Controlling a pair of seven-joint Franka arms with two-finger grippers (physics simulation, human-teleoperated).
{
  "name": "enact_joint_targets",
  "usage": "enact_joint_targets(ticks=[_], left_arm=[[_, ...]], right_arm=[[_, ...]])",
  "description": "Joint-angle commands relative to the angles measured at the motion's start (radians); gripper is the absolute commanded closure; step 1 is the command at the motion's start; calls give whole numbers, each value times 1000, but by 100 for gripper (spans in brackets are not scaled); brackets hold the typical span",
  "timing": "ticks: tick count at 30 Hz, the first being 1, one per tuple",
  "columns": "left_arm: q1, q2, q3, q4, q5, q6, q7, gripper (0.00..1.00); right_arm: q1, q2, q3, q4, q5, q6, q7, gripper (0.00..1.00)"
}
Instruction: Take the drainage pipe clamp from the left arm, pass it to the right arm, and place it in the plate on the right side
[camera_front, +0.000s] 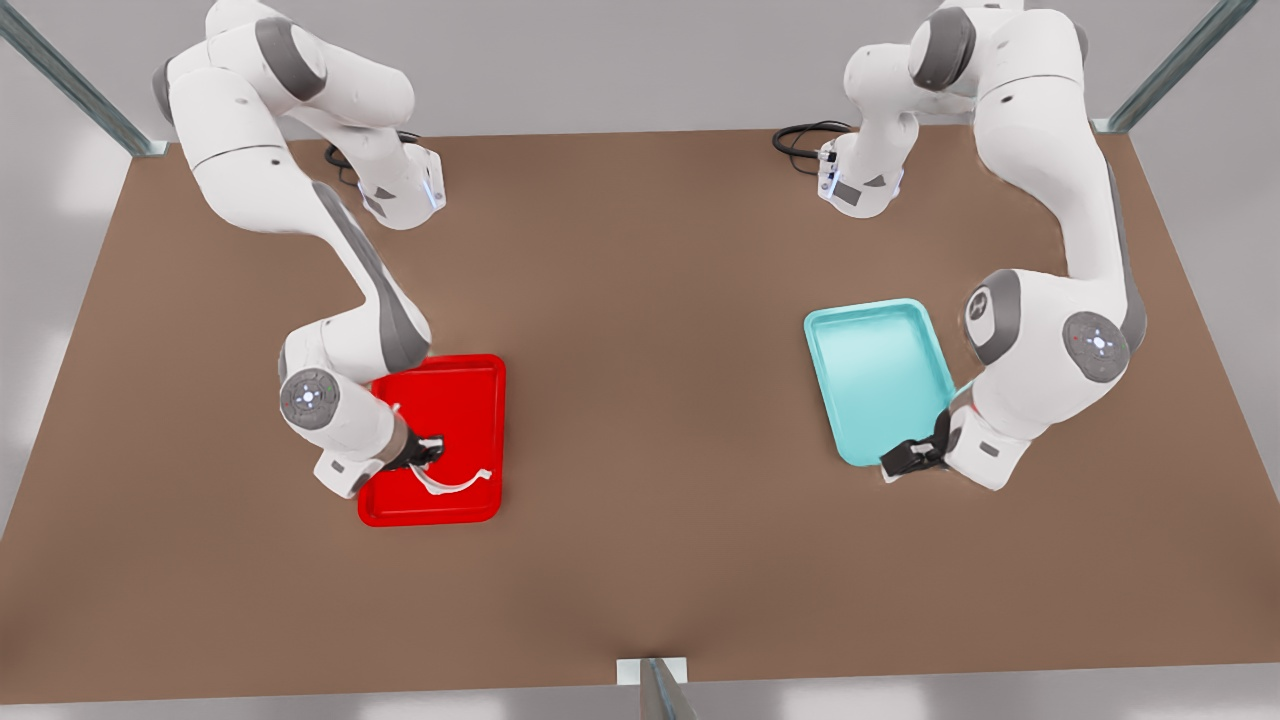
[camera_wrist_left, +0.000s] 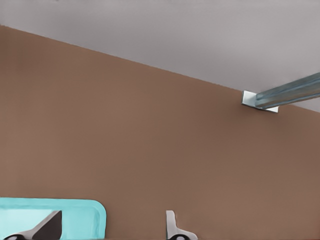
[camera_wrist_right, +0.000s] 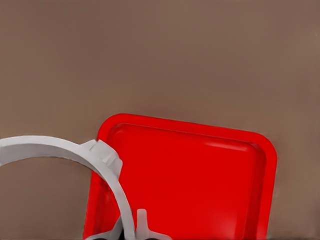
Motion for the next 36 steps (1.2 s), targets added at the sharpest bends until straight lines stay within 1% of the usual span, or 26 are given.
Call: enact_joint_targets(ticks=[1,2,3,4,6,7,10,11,15,16,17,18,19,21,23,24,25,26,29,30,31,32,33,34,35,36], left_arm=[[33,-63,2,-3,143,-218,323,0],[87,-107,-31,-36,143,-226,318,0],[102,-161,-31,-92,142,-226,324,0],[99,-172,-29,-93,145,-230,323,0],[90,-162,-27,-89,146,-235,320,0],[89,-162,-27,-89,145,-236,318,0],[90,-156,-29,-89,145,-235,297,0],[90,-155,-29,-90,145,-236,297,0],[101,-155,-26,-93,137,-244,301,0],[101,-153,-26,-93,139,-255,301,0],[98,-152,-24,-93,139,-255,303,0],[96,-152,-26,-93,139,-253,303,0],[95,-152,-26,-93,139,-253,303,0],[98,-152,-26,-93,139,-253,303,0],[96,-152,-26,-92,139,-253,301,0],[99,-153,-26,-90,139,-253,301,0],[98,-153,-24,-89,140,-253,300,0],[96,-158,-26,-86,146,-253,297,0],[93,-162,-26,-73,151,-267,298,0],[93,-162,-26,-72,151,-279,300,0],[90,-161,-27,-67,151,-279,300,0],[89,-159,-29,-66,149,-281,300,0],[87,-159,-31,-66,149,-281,298,0],[89,-159,-31,-66,145,-281,298,0],[87,-159,-31,-66,143,-281,298,0],[87,-159,-31,-66,140,-281,300,0]], right_arm=[[-37,1,2,-13,-18,-63,-179,79],[-43,5,-1,-13,-18,-98,-173,79],[-48,13,-1,-17,-18,-120,-178,79],[-45,14,0,-18,-17,-143,-181,79],[-45,19,2,-18,19,-246,-187,79],[-40,22,2,-13,40,-336,-209,79],[-46,46,2,-6,42,-388,-216,79],[-48,68,2,8,40,-392,-219,79],[-45,234,-1,177,36,-395,-219,79],[-43,264,-6,198,29,-428,-219,79],[-43,324,-11,270,31,-487,-212,73],[-42,330,-11,281,31,-502,-178,37],[-42,330,-9,281,33,-500,-166,8],[-42,330,-9,281,31,-499,-163,0],[-40,323,-6,283,25,-499,-130,0],[-32,312,6,287,-39,-491,-129,0],[-32,300,6,307,-41,-490,-127,0],[-32,225,17,313,-86,-455,-112,0],[-32,136,108,546,-87,-445,-112,0],[-40,33,111,550,-81,-457,-98,0],[-115,-30,115,523,-53,-471,-110,0],[-201,-52,164,470,-49,-494,-117,0],[-207,-163,154,377,-32,-481,-118,0],[-123,-248,-12,269,34,-444,-127,0],[112,-300,-296,218,102,-459,-147,0],[100,-323,-294,171,108,-467,-147,0]])
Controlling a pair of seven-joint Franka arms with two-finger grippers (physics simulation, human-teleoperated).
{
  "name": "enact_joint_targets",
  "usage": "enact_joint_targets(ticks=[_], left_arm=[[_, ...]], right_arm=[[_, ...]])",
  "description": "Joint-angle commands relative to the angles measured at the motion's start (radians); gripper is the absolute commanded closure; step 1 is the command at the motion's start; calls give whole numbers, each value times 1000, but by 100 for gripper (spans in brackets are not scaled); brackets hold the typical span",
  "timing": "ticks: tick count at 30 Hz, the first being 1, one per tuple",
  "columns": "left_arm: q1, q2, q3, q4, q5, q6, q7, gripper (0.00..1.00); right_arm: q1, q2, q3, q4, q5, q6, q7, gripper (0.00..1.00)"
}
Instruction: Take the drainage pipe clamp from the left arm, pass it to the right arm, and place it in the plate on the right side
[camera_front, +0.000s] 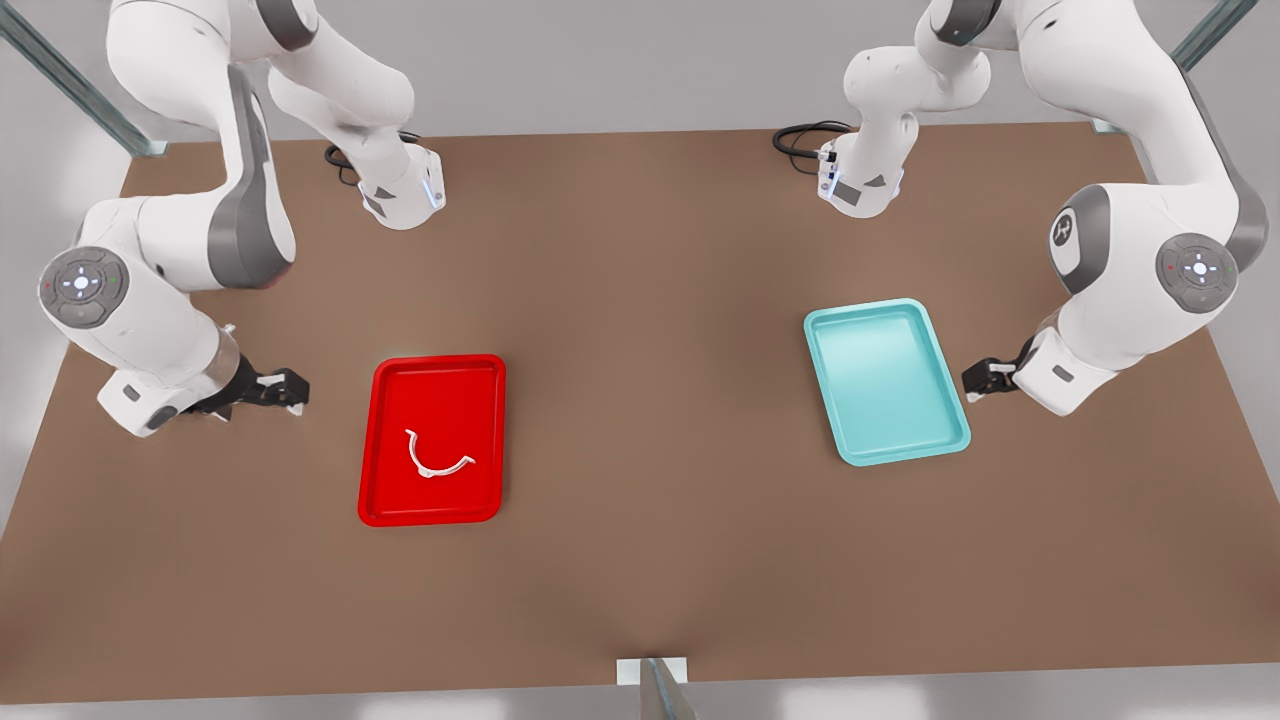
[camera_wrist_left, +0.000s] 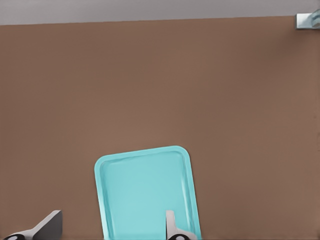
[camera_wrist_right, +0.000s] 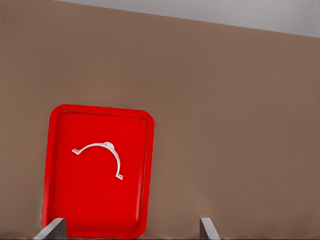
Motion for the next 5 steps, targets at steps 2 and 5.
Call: enact_joint_targets(ticks=[2,5], left_arm=[[-1,-1,-2,1,-3,-9,39,0],[-1,-3,-2,1,-3,-10,39,0]], right_arm=[[13,-63,-75,-90,121,-5,-80,0],[22,-52,-52,-90,121,-48,-17,0]])
